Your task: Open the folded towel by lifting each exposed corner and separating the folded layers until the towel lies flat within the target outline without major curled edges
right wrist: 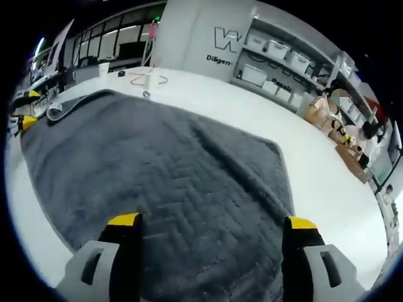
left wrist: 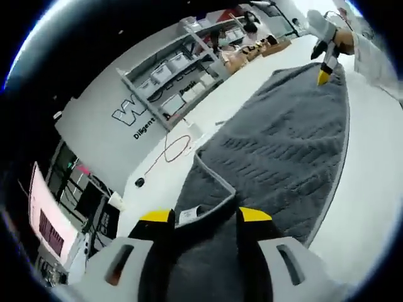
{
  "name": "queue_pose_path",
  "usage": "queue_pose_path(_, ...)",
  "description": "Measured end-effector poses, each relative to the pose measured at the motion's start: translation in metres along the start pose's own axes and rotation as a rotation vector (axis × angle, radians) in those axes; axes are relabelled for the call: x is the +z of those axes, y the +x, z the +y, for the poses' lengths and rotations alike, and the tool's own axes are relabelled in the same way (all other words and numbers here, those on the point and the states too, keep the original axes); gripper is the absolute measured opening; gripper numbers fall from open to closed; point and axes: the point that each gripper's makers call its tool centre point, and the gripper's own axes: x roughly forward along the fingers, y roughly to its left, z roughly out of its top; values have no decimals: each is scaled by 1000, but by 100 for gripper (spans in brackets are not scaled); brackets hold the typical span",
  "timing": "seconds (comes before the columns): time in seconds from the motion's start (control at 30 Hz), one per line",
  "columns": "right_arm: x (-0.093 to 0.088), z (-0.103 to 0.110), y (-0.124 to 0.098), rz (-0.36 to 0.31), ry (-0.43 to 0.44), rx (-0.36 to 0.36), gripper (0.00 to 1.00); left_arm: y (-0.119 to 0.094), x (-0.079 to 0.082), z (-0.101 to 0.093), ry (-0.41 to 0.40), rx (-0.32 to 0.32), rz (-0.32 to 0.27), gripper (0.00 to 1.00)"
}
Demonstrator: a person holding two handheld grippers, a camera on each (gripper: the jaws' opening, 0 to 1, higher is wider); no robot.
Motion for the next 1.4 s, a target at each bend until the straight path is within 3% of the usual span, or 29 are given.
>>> queue_pose_path(0.1,0,0,0,0,-1,0,90,12,13,-7,126,-45,1,30)
queue_pose_path(0.27,1,1,0,-1,-4,3,90,37,18,-26,225,-161,29,22)
queue_pose_path(0.53,0,1,0,-1,-1,7,92,49,10,-33,292,-197,78,5)
queue_pose_path(0.73,1,3,-4,-7,-2,25,94,61,-5,-43,346,-241,136,2)
queue_pose_path(0.8,3,4,-7,-18,4,32,94,60,-4,-42,351,-231,131,2)
queue_pose_path(1.0,8,7,-14,-49,16,57,94,52,8,-30,301,-201,106,2)
queue_pose_path(1.1,18,17,-21,-114,41,127,96,47,16,-9,232,-150,107,2)
queue_pose_path(1.2,16,29,-23,-105,40,197,99,47,19,13,162,-96,119,2)
queue_pose_path(1.23,16,34,-25,-106,47,219,99,47,20,27,67,-81,125,2)
queue_pose_path(1.27,23,43,-30,-142,65,274,99,48,19,31,41,-85,128,2)
queue_pose_path(1.3,24,46,-33,-155,72,293,99,49,16,48,-10,-53,145,2)
queue_pose_path(1.4,24,48,-37,-163,67,311,99,54,15,67,-23,-26,159,2)
